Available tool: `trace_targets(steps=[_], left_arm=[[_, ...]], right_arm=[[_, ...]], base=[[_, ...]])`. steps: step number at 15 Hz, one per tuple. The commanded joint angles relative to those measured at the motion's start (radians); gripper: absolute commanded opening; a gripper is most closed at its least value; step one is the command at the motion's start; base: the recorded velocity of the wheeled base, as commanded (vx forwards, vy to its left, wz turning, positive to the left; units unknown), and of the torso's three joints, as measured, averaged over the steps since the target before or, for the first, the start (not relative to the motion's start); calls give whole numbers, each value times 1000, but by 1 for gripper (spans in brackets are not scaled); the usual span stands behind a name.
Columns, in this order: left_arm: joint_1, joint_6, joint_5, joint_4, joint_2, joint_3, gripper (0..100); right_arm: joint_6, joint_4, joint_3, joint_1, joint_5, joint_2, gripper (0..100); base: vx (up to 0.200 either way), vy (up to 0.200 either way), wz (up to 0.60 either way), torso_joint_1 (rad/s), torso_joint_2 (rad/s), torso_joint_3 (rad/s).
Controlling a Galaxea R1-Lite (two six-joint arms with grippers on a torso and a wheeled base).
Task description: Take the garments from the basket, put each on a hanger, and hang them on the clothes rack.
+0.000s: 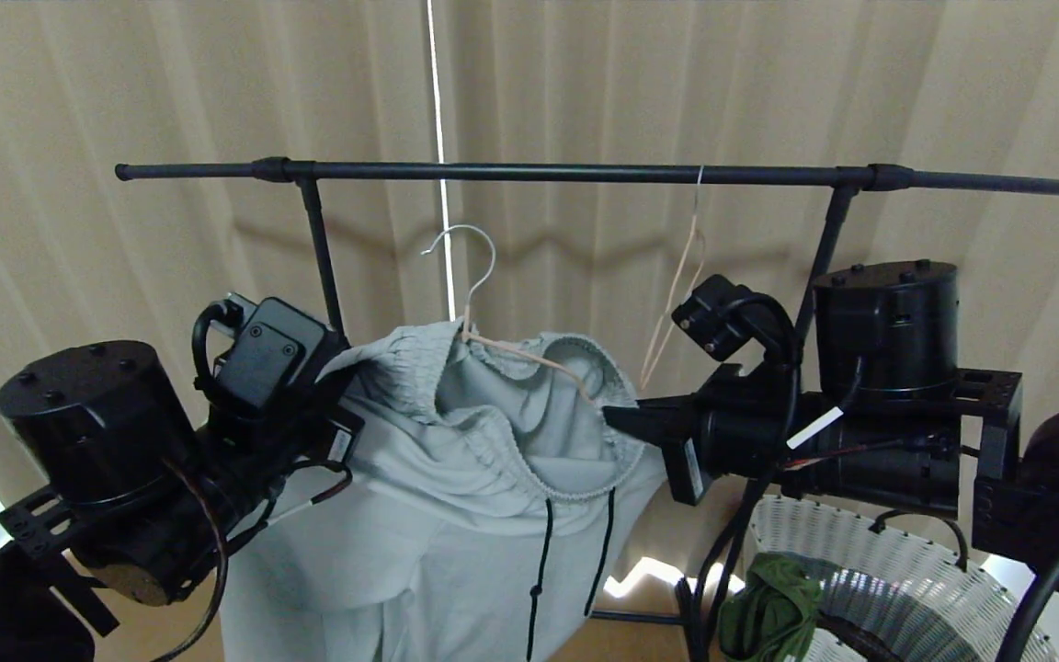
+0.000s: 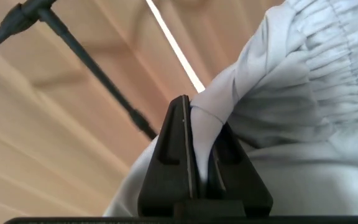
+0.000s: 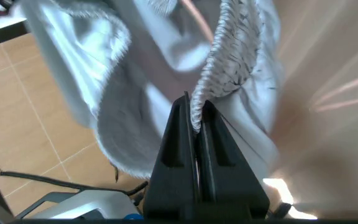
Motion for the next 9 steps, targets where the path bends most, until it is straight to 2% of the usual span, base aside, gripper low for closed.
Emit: trace_targets(steps=[1,3,4,9], left_arm=[[-20,-4,4,-18,38,-1,0],[-20,-4,4,-34,41,-1,0],[-20,-4,4,-34,41,-1,0],[-20,-30,5,-61,72,-20,0]], right_arm=[[0,1,1,25,0,-6,0],[0,27,2,37,0,-9,0],[1,39,4,46,0,-14,100],[1,30,87,130,-37,-63,100]], base=[[0,0,0,0,0,0],[0,0,0,0,0,0],[0,0,0,0,0,0],[0,0,0,0,0,0]])
